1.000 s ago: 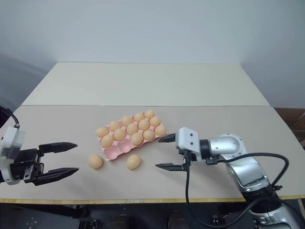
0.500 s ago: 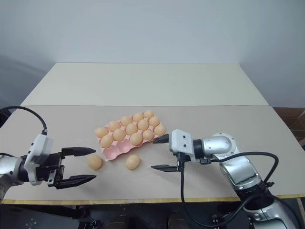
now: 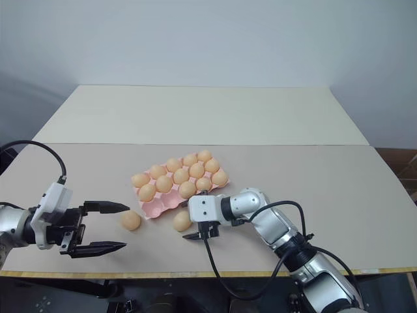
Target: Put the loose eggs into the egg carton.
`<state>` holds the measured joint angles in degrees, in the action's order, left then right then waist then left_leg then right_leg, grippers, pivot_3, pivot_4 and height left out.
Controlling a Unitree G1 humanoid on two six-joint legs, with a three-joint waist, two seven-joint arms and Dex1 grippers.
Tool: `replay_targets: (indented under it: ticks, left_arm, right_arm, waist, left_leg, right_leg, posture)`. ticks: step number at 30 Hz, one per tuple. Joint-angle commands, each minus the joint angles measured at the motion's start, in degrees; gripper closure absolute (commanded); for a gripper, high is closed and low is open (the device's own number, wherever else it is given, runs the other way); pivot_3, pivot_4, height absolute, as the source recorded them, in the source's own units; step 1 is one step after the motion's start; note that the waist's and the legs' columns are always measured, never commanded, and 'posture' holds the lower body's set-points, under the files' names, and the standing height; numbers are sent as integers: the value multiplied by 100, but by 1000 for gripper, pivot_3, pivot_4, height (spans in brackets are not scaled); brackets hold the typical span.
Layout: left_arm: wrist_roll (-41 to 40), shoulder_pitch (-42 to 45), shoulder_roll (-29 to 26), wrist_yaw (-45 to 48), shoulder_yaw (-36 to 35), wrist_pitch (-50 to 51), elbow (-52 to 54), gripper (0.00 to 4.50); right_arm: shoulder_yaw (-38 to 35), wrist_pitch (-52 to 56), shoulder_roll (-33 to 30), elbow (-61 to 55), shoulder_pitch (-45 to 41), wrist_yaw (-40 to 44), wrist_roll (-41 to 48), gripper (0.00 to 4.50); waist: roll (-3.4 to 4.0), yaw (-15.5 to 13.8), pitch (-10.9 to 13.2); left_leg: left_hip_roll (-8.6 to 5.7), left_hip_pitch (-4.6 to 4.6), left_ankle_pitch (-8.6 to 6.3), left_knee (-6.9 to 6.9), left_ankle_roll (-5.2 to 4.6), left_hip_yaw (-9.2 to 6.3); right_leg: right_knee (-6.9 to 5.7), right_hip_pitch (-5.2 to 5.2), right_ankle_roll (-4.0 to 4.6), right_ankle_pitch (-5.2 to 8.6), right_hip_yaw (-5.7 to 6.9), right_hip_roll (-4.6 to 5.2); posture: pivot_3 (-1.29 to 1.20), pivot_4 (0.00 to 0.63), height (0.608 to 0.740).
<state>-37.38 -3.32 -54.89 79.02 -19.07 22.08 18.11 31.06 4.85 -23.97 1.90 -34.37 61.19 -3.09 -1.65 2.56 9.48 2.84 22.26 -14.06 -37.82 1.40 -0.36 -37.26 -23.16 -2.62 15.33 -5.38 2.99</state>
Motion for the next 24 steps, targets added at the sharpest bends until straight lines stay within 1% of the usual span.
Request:
replay_targets:
  ticks: [1, 5, 7, 9, 12, 15, 17, 20, 24]
  left_arm:
    - [6, -22, -85, 46, -107, -104, 45, 0]
    - [15, -149, -78, -42, -266, -93, 119, 0]
    - [-16, -270, -100, -96, -496, -63, 127, 0]
    - [-59, -375, -119, -118, -702, -32, 132, 0]
    - [-221, -529, -111, -167, -1091, 111, 147, 0]
    - [-427, -612, -63, -342, -1577, 317, 123, 0]
    - [-509, -652, -59, -418, -1769, 423, 126, 0]
    - [-527, -810, -71, -474, -2090, 519, 200, 0]
    - [-602, -976, -23, -546, -2202, 605, 397, 0]
  right_arm:
    - [38, -218, 146, 107, -86, -1, -79, 563]
    - [21, -340, 303, 213, -39, -93, -157, 1978]
    - [-90, -312, 297, 90, 15, -149, -135, 2468]
    - [-170, -363, 213, -17, 38, -135, -121, 2601]
    - [-343, -233, 96, -304, 24, -3, 72, 2624]
    - [-575, 0, 152, -545, -204, 84, 392, 2624]
    - [-660, 110, 237, -567, -346, 48, 502, 2624]
    - [-779, 159, 592, -200, -712, -300, 464, 2624]
    - [-682, 40, 931, 434, -1023, -741, 103, 2624]
  waist:
    - [0, 2, 0]
    - [0, 15, 0]
    - [0, 17, 0]
    - [0, 12, 0]
    - [0, 6, 0]
    - [0, 7, 0]
    - [0, 29, 0]
    - [0, 57, 0]
    - [0, 85, 0]
  left_leg:
    - [0, 0, 0, 0, 0, 0]
    - [0, 1, 0, 0, 0, 0]
    - [1, 0, 0, 0, 0, 0]
    - [2, -1, 0, 0, 0, -1]
    - [1, -1, 0, 0, 0, -1]
    - [2, -2, 0, 0, 0, -1]
    - [2, -4, 0, 0, 0, -2]
    - [2, -11, 0, 0, 0, -1]
    - [3, -11, 0, 1, 0, -2]
  right_leg:
    - [0, -1, 0, 0, 0, 0]
    - [-1, -1, 0, 0, 0, 0]
    - [-6, -2, 0, 0, -1, -1]
    - [-9, -3, 0, 0, -1, -1]
    - [-8, -3, 0, 0, -1, 1]
    - [-9, -3, 0, 0, 0, 0]
    - [-16, -4, 1, 0, -1, 0]
    - [-28, -4, 4, 3, -2, -1]
    - [-33, -6, 9, 6, 0, 0]
  posture:
    - [0, 150, 740]
    - [0, 150, 740]
    - [0, 150, 740]
    - [0, 150, 740]
    - [0, 150, 740]
    - [0, 150, 740]
    - [0, 150, 740]
    - [0, 150, 740]
    - [0, 150, 740]
